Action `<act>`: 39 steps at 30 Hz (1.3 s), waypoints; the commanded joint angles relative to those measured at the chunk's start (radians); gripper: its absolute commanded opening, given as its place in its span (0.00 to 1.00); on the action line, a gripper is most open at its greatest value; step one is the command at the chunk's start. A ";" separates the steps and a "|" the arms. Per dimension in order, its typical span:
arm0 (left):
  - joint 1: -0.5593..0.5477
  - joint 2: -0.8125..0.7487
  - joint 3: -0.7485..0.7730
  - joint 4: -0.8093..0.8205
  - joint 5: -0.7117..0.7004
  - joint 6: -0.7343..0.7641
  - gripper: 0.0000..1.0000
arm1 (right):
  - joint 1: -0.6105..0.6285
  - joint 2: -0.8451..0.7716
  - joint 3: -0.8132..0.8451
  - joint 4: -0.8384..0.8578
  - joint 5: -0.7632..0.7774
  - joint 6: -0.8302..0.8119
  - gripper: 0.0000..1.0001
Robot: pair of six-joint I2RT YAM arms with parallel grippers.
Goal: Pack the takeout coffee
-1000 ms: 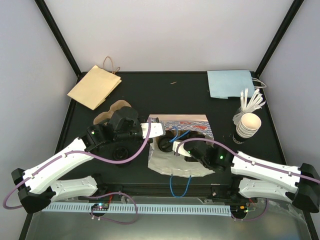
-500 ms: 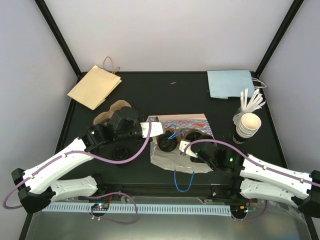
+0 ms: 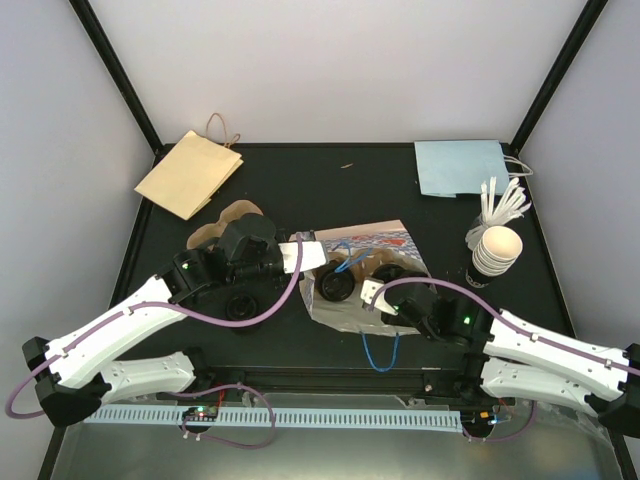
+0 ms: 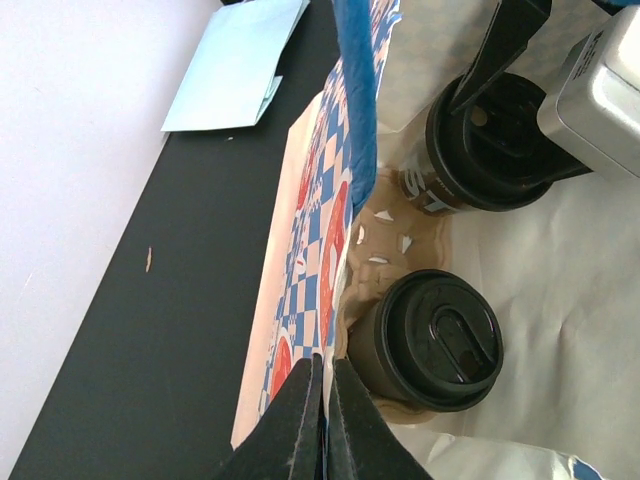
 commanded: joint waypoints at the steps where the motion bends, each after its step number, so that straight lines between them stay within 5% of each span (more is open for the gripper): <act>1: -0.006 -0.019 0.037 -0.025 -0.017 0.005 0.02 | -0.006 0.010 0.047 0.053 -0.025 0.039 0.68; 17: -0.011 -0.008 0.046 -0.016 -0.076 0.000 0.02 | -0.005 0.105 0.140 0.140 -0.035 0.247 0.69; 39: -0.011 -0.016 0.041 0.011 -0.122 -0.004 0.02 | -0.005 0.173 0.124 0.195 0.025 0.333 0.68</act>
